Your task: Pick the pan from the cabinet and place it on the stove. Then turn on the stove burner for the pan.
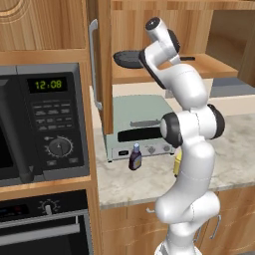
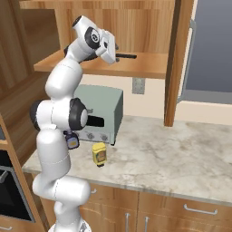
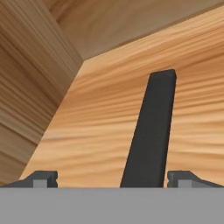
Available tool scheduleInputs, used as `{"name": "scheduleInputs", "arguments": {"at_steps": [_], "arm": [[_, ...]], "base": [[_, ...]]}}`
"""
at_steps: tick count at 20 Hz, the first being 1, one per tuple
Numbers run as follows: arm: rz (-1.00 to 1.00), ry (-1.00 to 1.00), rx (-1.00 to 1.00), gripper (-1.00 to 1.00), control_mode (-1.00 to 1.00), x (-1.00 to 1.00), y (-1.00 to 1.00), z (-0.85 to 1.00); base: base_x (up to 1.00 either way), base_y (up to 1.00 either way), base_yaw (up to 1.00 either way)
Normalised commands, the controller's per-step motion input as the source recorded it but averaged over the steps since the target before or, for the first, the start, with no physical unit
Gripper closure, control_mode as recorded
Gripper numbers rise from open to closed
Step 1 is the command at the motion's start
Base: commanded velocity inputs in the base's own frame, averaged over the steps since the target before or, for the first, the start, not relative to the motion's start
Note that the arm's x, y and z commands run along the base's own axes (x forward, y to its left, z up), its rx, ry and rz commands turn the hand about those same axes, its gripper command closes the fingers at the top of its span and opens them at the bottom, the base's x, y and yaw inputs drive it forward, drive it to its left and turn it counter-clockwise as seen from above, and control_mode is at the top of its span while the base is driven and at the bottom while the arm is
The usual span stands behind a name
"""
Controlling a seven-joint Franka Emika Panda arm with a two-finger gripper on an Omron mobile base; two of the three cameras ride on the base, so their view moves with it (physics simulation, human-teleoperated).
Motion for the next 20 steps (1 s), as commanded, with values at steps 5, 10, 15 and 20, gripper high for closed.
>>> {"name": "scheduleInputs", "arguments": {"at_steps": [5,10,15,20], "arm": [[0.00,0.01,0.03,-1.00,-1.00,0.16,0.00,-0.11],[0.00,0.03,0.00,-1.00,-1.00,0.31,0.02,-0.13],[0.00,0.05,0.00,-1.00,-1.00,0.12,0.05,-0.27],[0.00,0.04,0.00,-1.00,-1.00,0.01,0.07,-0.34]], "base": [[0.00,0.00,0.00],[0.00,0.00,0.00],[0.00,0.00,0.00],[0.00,0.00,0.00]]}}
